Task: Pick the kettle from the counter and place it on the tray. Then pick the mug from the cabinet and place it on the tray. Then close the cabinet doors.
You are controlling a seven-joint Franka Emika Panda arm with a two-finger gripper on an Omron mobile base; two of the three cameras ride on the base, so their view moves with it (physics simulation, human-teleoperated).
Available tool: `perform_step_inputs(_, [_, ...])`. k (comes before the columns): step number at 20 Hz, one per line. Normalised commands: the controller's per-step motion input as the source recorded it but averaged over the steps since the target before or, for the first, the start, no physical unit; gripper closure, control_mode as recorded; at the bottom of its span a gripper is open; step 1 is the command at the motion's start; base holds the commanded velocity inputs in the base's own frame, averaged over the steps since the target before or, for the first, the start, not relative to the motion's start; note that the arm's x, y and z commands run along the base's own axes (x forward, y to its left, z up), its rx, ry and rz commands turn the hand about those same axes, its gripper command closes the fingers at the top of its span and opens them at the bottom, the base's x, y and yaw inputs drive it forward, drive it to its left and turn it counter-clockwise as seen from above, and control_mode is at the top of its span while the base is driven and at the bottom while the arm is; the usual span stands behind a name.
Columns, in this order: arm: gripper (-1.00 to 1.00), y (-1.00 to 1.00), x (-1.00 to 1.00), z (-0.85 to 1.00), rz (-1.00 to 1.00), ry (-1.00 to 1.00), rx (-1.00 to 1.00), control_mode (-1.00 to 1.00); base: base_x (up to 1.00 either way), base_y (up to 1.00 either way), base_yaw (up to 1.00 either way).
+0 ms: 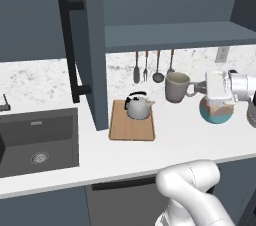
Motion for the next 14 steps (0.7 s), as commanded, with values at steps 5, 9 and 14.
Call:
perform_step_inputs(5, [1.0,0.03,0.21,-0.82,0.18,0.06,-0.14,-1.0,0.0,0.0,0.0])
perform_step_inputs(9, [1.0,0.04,0.37,-0.74,0.12,0.01,-0.1,-1.0,0.0,0.0,0.0])
perform_step_inputs(14, [1.0,0.09,0.56,-0.66,0.06,0.0,-0.02,-1.0,0.0,0.0,0.0])
